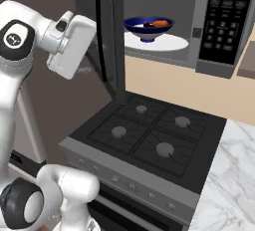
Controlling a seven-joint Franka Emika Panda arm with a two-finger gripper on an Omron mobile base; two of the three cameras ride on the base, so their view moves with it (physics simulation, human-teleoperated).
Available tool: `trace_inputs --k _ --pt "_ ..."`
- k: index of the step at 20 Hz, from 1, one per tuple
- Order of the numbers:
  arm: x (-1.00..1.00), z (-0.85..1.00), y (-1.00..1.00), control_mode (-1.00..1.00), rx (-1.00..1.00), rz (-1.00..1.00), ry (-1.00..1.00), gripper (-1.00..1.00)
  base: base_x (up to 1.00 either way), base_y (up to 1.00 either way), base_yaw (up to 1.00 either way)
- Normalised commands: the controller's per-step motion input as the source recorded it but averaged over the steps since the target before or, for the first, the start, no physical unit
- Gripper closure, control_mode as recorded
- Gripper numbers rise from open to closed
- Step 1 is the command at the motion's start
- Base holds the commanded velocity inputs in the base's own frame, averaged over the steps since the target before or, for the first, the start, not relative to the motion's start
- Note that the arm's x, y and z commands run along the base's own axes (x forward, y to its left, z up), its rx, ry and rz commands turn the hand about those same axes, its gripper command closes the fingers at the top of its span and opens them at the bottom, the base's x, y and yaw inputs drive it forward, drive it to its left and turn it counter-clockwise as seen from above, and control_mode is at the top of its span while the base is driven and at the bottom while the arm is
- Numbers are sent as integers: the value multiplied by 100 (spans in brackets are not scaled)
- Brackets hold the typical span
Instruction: Place the bowl containing the carrot and eggplant in the microwave. Close the microwave door and press the start button to microwave the meal.
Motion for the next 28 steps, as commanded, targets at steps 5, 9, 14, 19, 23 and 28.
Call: trace_inputs --k 5,9,14,19,23,28 --pt "75 -30 -44 -100 13 23 -3 -100 0 0 0" --pt "80 -30 -25 -100 8 23 -6 -100 0 0 0" --pt "70 -20 -17 -100 9 28 -18 -100 0 0 0" --pt "63 -4 -12 -100 4 26 -29 -100 0 0 0" --pt "70 0 -5 -100 0 20 -27 -100 0 0 0" --pt "82 0 0 -100 0 13 -18 -100 0 0 0"
